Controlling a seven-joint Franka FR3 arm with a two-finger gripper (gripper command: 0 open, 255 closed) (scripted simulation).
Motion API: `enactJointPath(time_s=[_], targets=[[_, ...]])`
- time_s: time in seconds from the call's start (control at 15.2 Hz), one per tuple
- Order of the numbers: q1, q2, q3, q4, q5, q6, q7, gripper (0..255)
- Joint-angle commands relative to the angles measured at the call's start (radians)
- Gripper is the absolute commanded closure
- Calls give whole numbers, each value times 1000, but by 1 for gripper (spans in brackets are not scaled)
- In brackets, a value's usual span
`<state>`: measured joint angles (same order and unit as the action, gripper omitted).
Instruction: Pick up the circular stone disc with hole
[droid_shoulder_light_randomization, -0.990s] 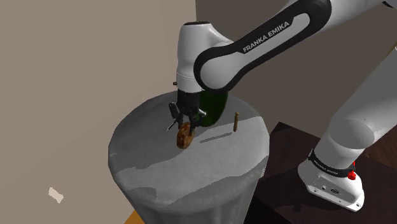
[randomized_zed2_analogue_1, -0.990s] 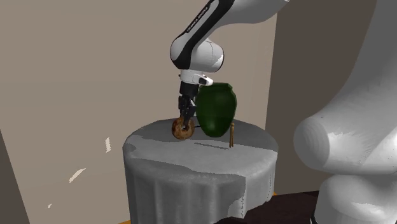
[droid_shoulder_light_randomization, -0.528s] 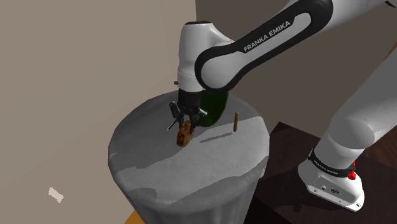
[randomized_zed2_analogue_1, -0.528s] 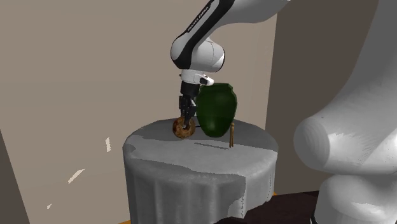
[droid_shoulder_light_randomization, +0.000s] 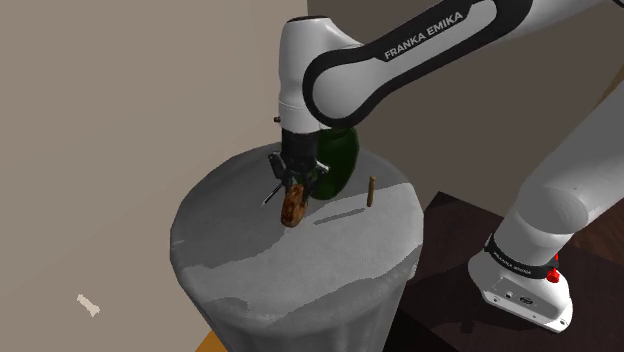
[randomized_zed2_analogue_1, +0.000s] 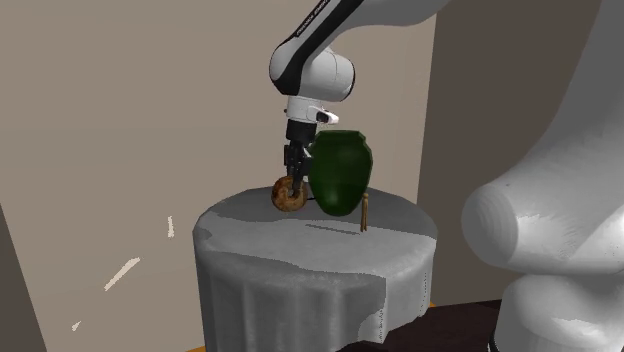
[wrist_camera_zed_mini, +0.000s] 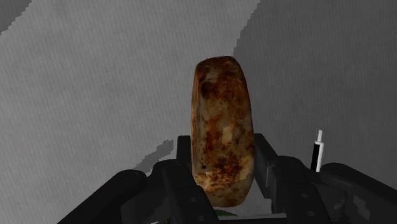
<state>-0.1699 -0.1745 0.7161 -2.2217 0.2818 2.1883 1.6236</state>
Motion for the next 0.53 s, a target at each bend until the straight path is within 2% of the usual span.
enactJointPath(time_s=[0.0,0.33,0.46], targets=[[-1,-15,-7,19,5,-33,-3,255],[-1,-40,-20,67,11,-103,-4,255],[-1,-41,-21,69,11,-105,-4,255]])
